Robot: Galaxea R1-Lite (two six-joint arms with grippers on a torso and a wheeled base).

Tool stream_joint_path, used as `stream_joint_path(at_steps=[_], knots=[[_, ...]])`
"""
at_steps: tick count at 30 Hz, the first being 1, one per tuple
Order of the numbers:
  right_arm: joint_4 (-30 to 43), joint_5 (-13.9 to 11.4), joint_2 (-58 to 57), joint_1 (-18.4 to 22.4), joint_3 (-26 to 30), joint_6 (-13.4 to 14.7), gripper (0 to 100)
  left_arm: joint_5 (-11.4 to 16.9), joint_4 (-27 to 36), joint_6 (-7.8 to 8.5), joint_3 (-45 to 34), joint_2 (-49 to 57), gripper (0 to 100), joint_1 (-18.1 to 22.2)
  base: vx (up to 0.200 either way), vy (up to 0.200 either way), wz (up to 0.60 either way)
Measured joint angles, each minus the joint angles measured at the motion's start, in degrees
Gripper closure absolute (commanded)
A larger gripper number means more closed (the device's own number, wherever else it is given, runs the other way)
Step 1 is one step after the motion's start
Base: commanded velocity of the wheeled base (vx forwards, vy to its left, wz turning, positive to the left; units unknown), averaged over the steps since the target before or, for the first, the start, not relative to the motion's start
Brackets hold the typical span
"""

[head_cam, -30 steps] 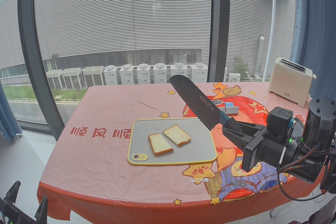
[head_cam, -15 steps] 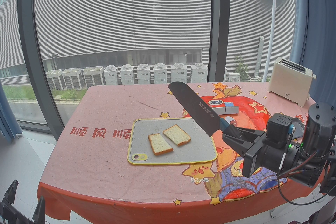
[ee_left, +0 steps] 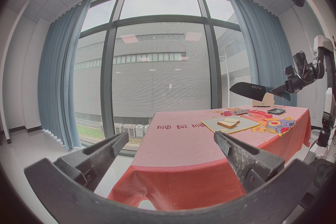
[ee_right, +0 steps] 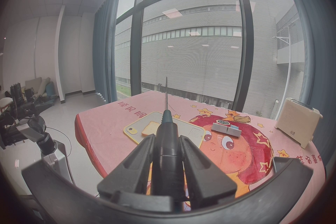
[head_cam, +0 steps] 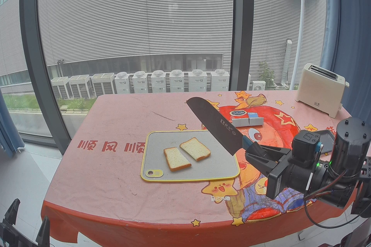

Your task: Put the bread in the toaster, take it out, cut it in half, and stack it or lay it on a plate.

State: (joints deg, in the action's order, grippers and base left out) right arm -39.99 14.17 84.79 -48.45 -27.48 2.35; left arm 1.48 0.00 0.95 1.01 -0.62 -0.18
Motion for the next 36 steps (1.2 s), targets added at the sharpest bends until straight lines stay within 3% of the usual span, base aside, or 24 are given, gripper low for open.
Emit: stream_joint_path(at_steps=[21,28,36], knots=[[-0.05,0.66,2.91,0.46,-0.33,0.76,100,0.02,0.00,0.02,0.00,-0.04,0,0.00,0.000,0.000,0.00],[0.00,2.69,2.91,1.12,-0.35,0.77,100,0.00,0.02,0.02,0.00,-0.06,0,0.00,0.000,0.000,0.00],[0.02,3.02,3.02,2.45,-0.11,0.88,100,0.00,0.02,0.00,0.00,-0.11,0,0.00,0.000,0.000,0.00]])
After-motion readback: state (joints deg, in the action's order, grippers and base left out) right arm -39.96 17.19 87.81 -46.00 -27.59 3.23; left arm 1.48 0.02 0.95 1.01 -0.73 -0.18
